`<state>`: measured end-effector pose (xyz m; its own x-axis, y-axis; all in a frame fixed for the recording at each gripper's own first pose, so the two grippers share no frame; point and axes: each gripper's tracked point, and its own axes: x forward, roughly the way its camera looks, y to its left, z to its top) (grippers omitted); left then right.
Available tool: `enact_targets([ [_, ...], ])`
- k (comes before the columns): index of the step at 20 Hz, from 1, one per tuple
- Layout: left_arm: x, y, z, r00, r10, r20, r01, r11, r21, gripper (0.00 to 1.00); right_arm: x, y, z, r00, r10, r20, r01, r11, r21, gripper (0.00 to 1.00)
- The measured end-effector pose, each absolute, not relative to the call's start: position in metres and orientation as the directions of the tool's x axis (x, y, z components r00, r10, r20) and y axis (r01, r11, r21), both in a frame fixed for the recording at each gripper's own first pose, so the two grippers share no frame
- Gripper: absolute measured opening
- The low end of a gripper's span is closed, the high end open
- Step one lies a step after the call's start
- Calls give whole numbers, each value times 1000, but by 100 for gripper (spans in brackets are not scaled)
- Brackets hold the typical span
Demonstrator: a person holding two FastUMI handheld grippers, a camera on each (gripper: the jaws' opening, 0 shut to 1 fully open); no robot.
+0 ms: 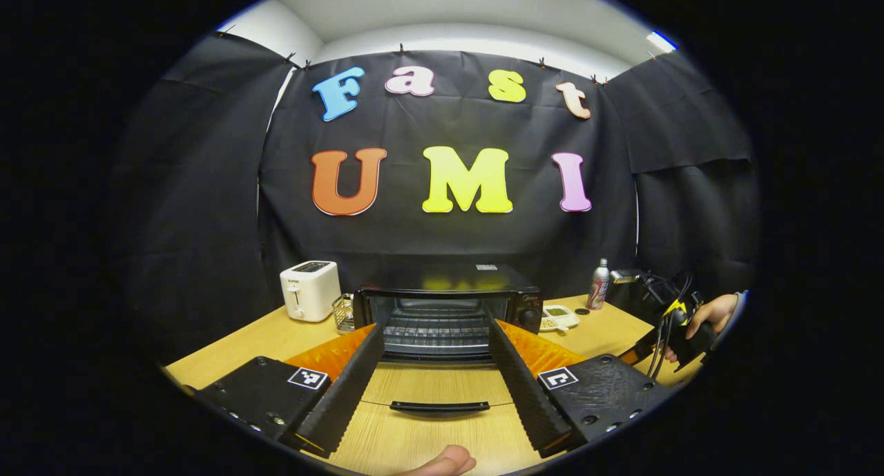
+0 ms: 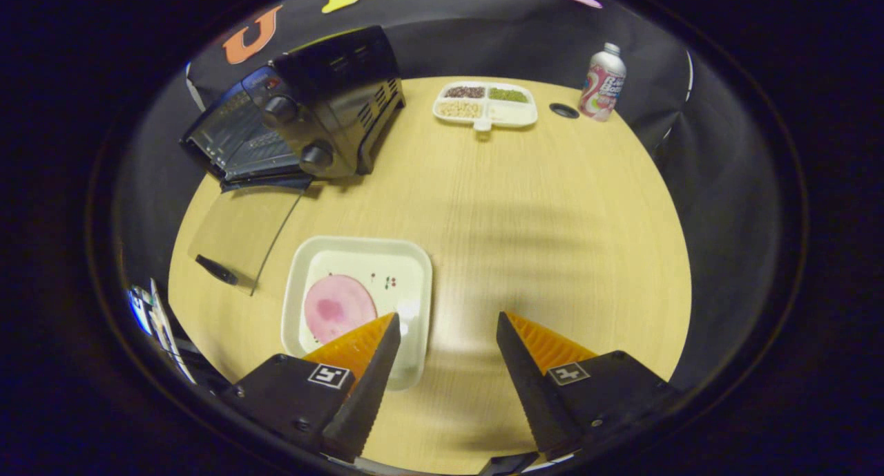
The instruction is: Open the electric oven with the left hand, put the food in, and close the electric oven.
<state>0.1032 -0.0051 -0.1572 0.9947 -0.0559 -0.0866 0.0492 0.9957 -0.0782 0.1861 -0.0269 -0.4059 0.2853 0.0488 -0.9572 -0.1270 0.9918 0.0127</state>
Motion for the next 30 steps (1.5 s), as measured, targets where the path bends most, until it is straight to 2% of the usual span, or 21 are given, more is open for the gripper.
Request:
enact_targets([
  [3,106,-5,-161,993,-56,-100,49,996,-74,95,190,-10,-419,239,125,-963,-95,990,105,73],
  [5,105,-2,-163,992,-50,-114,43,997,-68,95,190,-6,-426,192,169,-967,-35,986,166,58],
  [7,105,-3,-163,992,-52,-115,44,997,-64,95,195,-7,-430,196,185,-963,-9,982,187,27],
  [9,103,-3,-163,992,-54,-113,47,997,-63,95,195,-10,-428,196,191,-962,0,981,194,7],
  [10,103,-3,-163,992,-54,-112,47,997,-66,95,196,-9,-433,204,198,-959,-10,980,200,4],
  [12,101,-5,-162,992,-57,-111,49,996,-70,95,195,-10,-429,215,220,-951,-11,975,223,1],
  [17,92,-5,-157,993,-58,-100,53,997,-59,95,192,-9,-429,277,315,-908,6,944,330,4],
  [18,90,-2,-156,994,-54,-100,49,997,-53,95,188,-9,-429,273,336,-902,11,936,352,0],
  [21,82,-2,-155,993,-57,-99,52,997,-48,95,182,-7,-427,269,397,-877,36,906,421,4],
  [22,82,-2,-155,993,-58,-101,53,997,-50,95,179,-4,-427,259,429,-865,50,889,456,1],
  [24,79,1,-154,994,-51,-101,45,997,-55,95,172,0,-427,232,483,-844,75,856,511,2],
  [28,74,0,-154,993,-54,-106,46,996,-76,95,171,3,-422,238,548,-802,110,805,583,4],
  [29,73,-1,-155,993,-54,-108,46,996,-75,95,172,4,-420,244,565,-788,119,789,603,1],
  [30,72,1,-156,992,-52,-112,44,996,-71,95,173,4,-417,254,576,-777,124,778,616,4],
])
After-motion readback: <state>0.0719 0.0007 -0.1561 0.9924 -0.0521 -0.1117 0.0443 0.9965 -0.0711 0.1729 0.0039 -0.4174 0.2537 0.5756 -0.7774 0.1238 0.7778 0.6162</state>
